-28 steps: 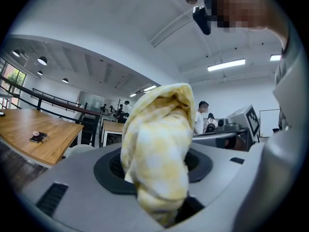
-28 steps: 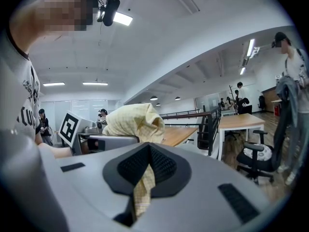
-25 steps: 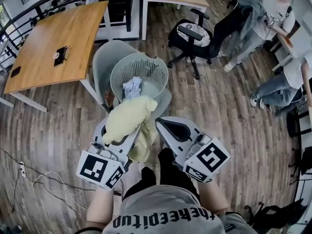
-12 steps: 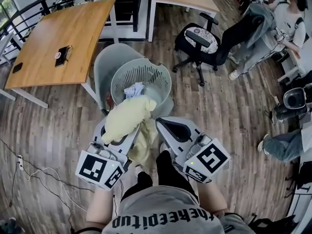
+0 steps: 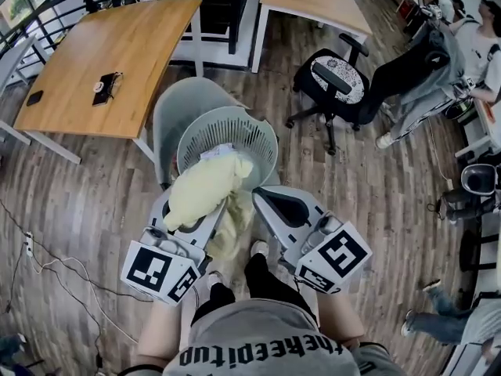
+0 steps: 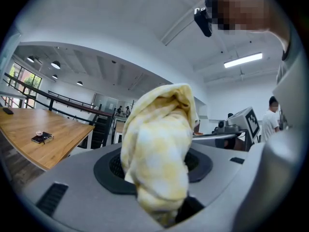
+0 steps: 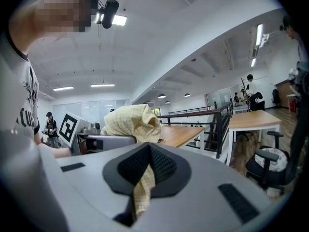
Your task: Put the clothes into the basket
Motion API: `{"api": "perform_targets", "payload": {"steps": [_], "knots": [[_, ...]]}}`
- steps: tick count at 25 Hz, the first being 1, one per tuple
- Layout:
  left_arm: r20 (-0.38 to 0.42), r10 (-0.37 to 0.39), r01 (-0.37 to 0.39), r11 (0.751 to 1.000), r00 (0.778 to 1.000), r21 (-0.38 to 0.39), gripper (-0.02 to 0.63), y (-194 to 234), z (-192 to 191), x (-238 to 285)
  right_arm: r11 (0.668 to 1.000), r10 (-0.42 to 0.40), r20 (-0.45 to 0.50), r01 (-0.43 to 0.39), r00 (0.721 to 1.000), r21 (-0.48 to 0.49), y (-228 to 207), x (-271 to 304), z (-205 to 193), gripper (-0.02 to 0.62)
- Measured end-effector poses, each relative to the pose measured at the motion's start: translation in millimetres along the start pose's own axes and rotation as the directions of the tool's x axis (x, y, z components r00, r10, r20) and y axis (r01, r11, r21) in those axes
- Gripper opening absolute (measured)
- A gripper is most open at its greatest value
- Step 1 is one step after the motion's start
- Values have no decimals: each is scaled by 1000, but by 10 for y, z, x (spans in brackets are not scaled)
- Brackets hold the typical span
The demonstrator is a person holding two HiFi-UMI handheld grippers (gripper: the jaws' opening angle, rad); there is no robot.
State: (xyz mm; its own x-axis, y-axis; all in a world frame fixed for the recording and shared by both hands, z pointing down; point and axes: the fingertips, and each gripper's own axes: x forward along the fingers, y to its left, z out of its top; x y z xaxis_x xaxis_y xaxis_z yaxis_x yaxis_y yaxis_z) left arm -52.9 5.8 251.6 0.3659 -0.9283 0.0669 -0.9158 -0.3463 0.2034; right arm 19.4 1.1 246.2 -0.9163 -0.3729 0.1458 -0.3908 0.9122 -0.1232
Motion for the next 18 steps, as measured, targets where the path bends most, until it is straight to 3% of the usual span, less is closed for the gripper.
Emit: {"api": "perform_targets", "payload": {"steps": [18], "knots": [[19, 167, -167, 986, 986, -26, 219, 14, -34, 559, 985, 171, -22, -171, 985, -3, -656, 86, 4, 9]]}}
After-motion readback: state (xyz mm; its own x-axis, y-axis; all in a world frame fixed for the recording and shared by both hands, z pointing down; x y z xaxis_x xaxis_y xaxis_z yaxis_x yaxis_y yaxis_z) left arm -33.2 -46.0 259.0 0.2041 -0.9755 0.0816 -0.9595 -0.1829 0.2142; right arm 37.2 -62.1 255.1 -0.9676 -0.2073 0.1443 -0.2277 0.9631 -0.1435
